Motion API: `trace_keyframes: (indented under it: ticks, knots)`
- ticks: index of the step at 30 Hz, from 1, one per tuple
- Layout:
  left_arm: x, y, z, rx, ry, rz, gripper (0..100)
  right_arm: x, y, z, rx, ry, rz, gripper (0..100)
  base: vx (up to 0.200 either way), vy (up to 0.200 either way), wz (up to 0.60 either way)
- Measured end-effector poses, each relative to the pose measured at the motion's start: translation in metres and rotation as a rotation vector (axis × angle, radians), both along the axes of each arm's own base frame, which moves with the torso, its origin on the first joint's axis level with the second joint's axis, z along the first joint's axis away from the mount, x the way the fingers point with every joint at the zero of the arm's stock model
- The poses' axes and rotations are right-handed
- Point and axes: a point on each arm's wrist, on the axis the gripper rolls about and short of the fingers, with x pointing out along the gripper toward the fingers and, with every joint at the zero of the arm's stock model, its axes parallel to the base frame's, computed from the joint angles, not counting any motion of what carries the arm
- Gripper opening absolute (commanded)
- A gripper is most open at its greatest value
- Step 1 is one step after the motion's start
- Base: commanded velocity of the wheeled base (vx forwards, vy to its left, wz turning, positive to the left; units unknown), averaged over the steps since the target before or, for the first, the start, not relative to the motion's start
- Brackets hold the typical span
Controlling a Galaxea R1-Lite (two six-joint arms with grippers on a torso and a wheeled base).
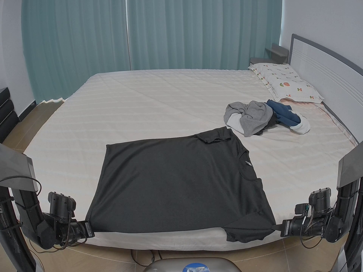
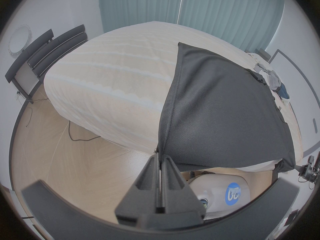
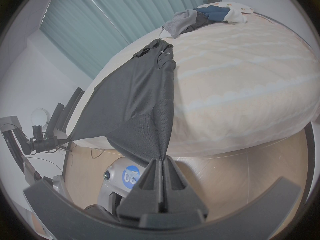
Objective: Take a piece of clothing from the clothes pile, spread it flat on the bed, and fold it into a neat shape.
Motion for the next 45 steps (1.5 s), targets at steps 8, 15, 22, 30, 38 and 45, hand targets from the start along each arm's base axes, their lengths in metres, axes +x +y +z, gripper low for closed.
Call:
trace_keyframes:
  ticks: [8,15,22,30,38,45]
  knots:
    - [-0.006,-0.002,-0.001,0.015,0.018,-0.021,0,-0.005,0.000,-0.001,-0.021,0.045,0.009,0,0.000,0.000,0.00]
    - [-0.013,-0.001,-0.001,0.041,0.044,-0.048,0,-0.008,0.002,-0.003,-0.032,0.073,0.027,0,0.000,0.000,0.00]
    - [-0.019,0.000,-0.002,0.076,0.065,-0.066,0,-0.013,0.002,-0.002,-0.039,0.114,0.033,0,0.000,0.000,0.00]
    - [-0.021,0.000,-0.002,0.093,0.084,-0.070,0,-0.025,0.001,0.007,-0.064,0.165,0.063,0,0.000,0.000,0.00]
    - [-0.028,0.001,-0.004,0.114,0.157,-0.100,0,-0.033,0.000,0.016,-0.080,0.177,0.086,0,0.000,0.000,0.00]
    - [-0.034,0.002,0.003,0.122,0.166,-0.114,0,-0.037,-0.001,0.019,-0.097,0.178,0.109,0,0.000,0.000,0.00]
